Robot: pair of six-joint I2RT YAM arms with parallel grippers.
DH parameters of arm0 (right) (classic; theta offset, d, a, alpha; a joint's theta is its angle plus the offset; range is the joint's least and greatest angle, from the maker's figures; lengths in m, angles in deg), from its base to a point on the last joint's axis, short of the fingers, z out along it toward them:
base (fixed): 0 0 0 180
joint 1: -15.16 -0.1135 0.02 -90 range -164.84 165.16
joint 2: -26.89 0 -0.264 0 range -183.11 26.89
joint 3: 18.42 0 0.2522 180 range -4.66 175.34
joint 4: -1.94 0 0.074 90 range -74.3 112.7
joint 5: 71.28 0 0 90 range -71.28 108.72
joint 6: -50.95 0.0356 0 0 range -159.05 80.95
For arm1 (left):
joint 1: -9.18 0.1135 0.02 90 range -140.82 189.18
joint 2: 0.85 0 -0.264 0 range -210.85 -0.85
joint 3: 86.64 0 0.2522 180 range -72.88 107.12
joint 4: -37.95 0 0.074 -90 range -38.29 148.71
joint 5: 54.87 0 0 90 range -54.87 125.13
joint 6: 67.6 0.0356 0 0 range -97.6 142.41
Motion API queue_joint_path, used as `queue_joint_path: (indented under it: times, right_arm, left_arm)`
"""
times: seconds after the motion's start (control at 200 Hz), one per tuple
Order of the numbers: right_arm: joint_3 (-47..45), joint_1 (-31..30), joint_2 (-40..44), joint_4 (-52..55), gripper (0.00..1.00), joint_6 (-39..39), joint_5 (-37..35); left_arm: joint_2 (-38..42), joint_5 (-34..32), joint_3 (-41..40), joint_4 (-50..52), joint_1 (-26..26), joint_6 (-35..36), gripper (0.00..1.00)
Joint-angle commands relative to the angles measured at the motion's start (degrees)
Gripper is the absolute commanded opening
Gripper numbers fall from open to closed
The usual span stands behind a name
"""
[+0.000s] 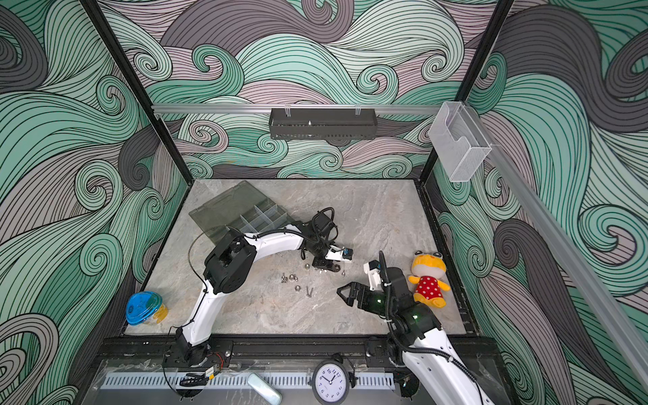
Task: Sort the screws and nuts into containers
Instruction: Pick up the nut at the center of the table.
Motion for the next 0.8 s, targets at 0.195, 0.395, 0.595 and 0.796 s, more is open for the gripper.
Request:
queue_joint_path:
  times: [0.195,0.395,0.595,0.796]
  right_arm:
    - [0.77,0.29,-0.95,0.03,1.00,-0.82,-0.01]
    - [1.45,0.26,-1.21,0.07,1.00,-1.25,0.35]
    - [2.29,0.24,-1.90,0.10,1.00,-1.98,1.09]
    - [2.20,0.29,-1.19,0.08,1.00,-1.41,0.69]
  left_arm:
    - [-3.88,-1.21,7.79,8.42,-1.25,3.22,0.44]
    - [-4.79,-2.09,9.45,11.50,-1.84,3.50,0.43]
    - [-5.45,-2.86,10.02,11.91,-2.02,2.62,0.42]
    - [-6.84,-2.79,12.43,14.20,-2.04,3.22,0.36]
